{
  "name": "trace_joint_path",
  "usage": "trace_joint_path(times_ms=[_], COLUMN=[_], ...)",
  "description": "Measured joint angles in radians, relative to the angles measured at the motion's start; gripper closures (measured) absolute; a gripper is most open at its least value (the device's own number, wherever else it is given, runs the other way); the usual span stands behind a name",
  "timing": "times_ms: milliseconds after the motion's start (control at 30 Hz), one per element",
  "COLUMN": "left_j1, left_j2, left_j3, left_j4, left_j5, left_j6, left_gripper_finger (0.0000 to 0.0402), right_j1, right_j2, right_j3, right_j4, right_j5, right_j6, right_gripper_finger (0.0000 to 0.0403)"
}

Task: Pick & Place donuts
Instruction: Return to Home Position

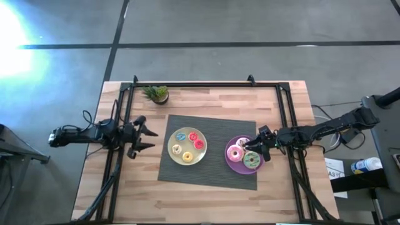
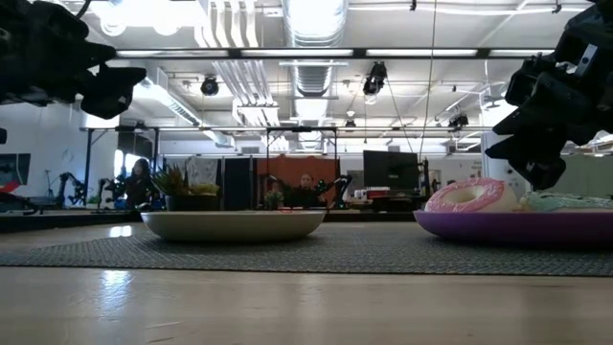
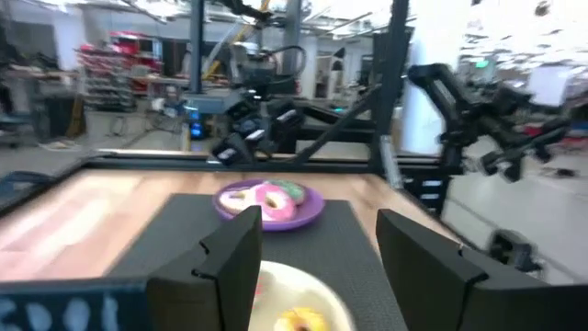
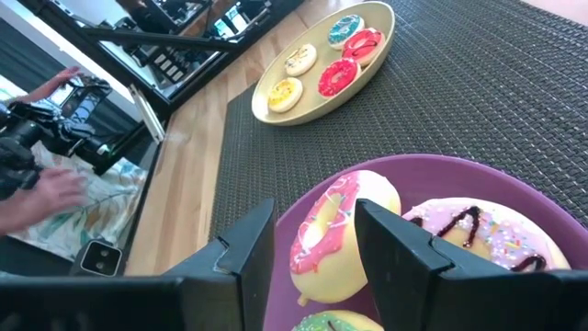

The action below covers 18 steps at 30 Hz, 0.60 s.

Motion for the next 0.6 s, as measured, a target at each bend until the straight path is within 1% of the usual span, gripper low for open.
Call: trace_joint_path(times_ms=[67,200,600], left_j1=[-0.018,-0.021,-0.021], left_j2=[0.000,0.000,0.000], left_j3=[0.000,0.001,0.002], left_j4=[0.004,0.004,0.006], left_j5=[0.001,0.000,0.000], left_j6=[-0.028,-0.071,-0.080], left_gripper_finger=[0.0212,0.0212,0.0212], right_j1=[0.000,0.000,0.000], right_j2=[0.000,0.000,0.000], right_j3=[0.000,0.000,0.000], right_j4=[0.000,0.000,0.000], right_j5=[0.000,0.000,0.000], right_j6=[0.001,0.000,0.001], right_gripper_finger=[0.0259,0.0259,0.0259])
